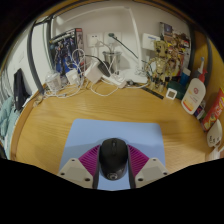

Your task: Arrange mouse

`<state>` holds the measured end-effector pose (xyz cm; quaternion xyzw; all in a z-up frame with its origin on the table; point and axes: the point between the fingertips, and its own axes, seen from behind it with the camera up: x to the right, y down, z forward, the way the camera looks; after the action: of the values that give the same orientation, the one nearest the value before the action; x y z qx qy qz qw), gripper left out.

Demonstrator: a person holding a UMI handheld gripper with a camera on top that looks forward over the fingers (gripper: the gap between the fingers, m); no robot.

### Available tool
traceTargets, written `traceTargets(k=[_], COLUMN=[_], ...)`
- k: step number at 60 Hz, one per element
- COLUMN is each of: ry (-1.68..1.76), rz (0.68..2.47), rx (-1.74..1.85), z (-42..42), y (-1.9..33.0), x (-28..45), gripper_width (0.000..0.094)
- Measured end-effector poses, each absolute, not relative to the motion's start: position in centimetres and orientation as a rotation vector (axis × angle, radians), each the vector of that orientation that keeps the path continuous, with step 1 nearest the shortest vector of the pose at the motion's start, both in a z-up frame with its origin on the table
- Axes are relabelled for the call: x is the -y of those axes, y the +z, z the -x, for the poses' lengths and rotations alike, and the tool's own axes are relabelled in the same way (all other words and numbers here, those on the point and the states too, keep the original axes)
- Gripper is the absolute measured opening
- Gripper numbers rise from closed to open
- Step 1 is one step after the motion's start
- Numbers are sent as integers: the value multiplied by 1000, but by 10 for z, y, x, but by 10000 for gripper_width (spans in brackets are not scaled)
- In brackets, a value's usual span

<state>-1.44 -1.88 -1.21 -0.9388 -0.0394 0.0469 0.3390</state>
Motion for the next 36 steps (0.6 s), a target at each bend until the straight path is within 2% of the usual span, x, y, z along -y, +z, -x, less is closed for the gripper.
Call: traceTargets(k=[4, 6, 10, 19, 36], ry=[134, 140, 129, 98, 84], rz=[2461, 2476, 2489, 2451, 2342], rx=[97, 76, 29, -13, -18], z=[15, 14, 10, 6, 21], y=[-12, -12, -4, 44, 184], x=[20, 20, 22, 25, 53], gripper_width=[482, 625, 762, 790, 790])
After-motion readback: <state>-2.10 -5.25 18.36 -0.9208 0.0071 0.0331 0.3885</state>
